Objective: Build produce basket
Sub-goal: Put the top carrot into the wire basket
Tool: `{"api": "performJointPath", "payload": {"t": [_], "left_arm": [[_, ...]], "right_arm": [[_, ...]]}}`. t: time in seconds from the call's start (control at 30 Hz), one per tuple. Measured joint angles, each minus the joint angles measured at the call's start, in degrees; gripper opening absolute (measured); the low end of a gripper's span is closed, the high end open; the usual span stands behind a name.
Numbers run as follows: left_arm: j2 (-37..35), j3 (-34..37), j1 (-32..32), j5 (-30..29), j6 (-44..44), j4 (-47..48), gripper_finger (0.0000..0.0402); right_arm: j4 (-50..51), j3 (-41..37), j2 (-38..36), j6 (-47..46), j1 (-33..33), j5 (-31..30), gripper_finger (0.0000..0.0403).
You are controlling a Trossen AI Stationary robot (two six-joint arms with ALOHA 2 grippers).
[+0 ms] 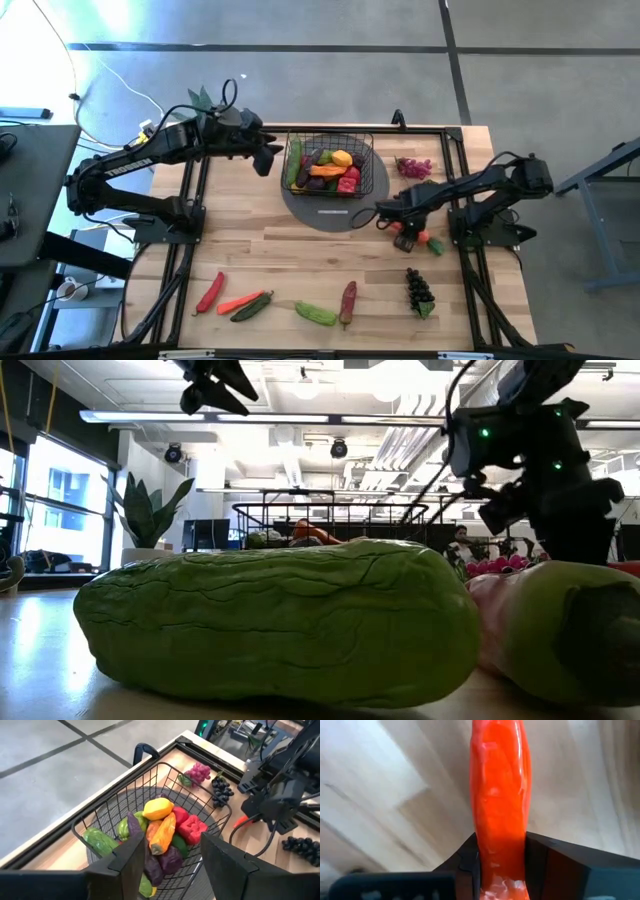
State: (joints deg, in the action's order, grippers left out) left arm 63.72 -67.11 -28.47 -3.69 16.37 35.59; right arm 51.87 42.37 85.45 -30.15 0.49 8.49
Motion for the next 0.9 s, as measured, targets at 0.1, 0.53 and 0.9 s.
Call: {"api": "performJointPath", "payload": {"t": [0.1,0.53,0.9], "left_arm": [[0.0,0.0,0.0,0.0,-1.5,0.0,0.0177],[0.0,0.0,0.0,-0.2,-4.2,3.7,0.0177],[0.0,0.0,0.0,0.0,-3.0,4.8,0.0177]], "right_arm": [[0.2,1.7,0.0,-2.2,0.0,1.6,0.0073],[0.1,14.8,0.0,-6.0,1.6,5.7,0.0073],[-11.2,24.8,-0.1,-5.9,0.4,11.4,0.0073]]}}
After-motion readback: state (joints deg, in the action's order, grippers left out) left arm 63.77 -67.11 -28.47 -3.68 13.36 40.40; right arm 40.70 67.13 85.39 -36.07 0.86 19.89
